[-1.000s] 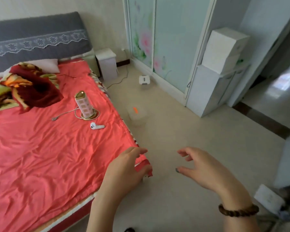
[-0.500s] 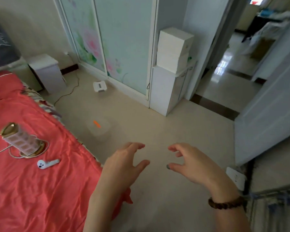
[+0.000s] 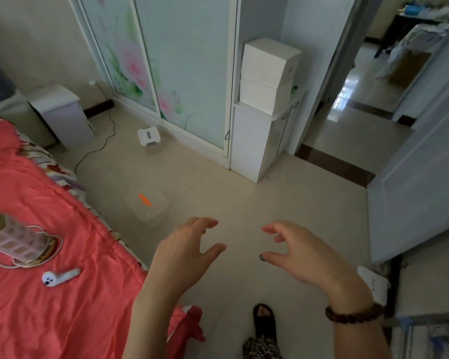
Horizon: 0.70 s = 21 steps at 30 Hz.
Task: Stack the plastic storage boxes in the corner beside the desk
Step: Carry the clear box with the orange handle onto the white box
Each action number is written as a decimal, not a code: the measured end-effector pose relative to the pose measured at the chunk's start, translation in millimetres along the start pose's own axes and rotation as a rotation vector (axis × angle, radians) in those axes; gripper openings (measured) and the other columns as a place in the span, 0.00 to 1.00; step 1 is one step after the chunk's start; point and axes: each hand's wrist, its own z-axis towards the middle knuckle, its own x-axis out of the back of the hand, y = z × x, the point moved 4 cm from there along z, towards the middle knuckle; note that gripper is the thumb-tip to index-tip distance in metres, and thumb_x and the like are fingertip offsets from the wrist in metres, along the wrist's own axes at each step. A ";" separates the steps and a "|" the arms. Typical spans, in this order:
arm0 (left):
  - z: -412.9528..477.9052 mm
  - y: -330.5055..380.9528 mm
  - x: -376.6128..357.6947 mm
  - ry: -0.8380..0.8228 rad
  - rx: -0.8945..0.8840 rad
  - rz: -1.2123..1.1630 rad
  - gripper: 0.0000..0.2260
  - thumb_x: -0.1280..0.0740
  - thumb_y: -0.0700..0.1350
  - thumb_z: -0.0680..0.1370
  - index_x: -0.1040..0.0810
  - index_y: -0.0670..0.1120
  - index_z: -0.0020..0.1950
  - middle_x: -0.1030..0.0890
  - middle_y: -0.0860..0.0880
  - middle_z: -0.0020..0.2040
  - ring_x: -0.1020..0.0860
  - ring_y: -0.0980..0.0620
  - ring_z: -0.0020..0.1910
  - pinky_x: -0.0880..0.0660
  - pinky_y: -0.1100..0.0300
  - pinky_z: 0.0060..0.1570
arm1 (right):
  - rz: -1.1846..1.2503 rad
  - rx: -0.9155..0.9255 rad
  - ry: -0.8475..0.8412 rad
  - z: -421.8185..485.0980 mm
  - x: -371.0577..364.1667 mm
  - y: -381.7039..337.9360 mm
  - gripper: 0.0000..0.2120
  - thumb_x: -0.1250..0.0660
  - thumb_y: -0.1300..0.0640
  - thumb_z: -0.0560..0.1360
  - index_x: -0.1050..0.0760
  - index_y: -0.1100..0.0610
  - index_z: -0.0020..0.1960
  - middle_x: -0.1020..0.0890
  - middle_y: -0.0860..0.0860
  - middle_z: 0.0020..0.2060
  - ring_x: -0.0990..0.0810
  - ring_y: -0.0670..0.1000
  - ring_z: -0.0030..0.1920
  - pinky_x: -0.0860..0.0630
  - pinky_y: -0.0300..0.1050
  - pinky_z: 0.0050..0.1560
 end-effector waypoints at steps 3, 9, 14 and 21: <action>27.9 6.9 -5.4 0.018 0.025 0.016 0.19 0.34 0.61 0.72 0.28 0.60 0.62 0.25 0.64 0.58 0.26 0.65 0.55 0.28 0.60 0.47 | -0.003 0.023 -0.014 28.0 15.1 12.5 0.26 0.30 0.45 0.73 0.31 0.46 0.68 0.27 0.42 0.63 0.27 0.40 0.59 0.33 0.36 0.53; 90.2 34.2 -22.4 0.052 0.070 0.028 0.19 0.34 0.61 0.72 0.28 0.59 0.62 0.25 0.63 0.58 0.26 0.64 0.55 0.28 0.61 0.49 | -0.006 0.077 -0.026 92.7 64.7 47.9 0.25 0.30 0.45 0.72 0.31 0.45 0.68 0.26 0.41 0.62 0.27 0.40 0.58 0.32 0.38 0.52; 141.9 61.6 -34.8 0.102 0.121 0.042 0.19 0.34 0.61 0.73 0.29 0.59 0.63 0.26 0.63 0.59 0.26 0.64 0.56 0.29 0.62 0.48 | -0.002 0.137 -0.035 142.1 107.2 75.7 0.25 0.29 0.45 0.72 0.31 0.45 0.68 0.26 0.41 0.62 0.26 0.40 0.58 0.32 0.37 0.52; 180.0 86.5 -54.9 0.109 0.178 0.072 0.20 0.36 0.62 0.73 0.30 0.60 0.64 0.26 0.63 0.60 0.27 0.63 0.58 0.30 0.63 0.49 | 0.013 0.169 -0.073 193.5 142.7 112.8 0.25 0.28 0.46 0.72 0.30 0.45 0.67 0.25 0.40 0.61 0.26 0.39 0.57 0.30 0.38 0.53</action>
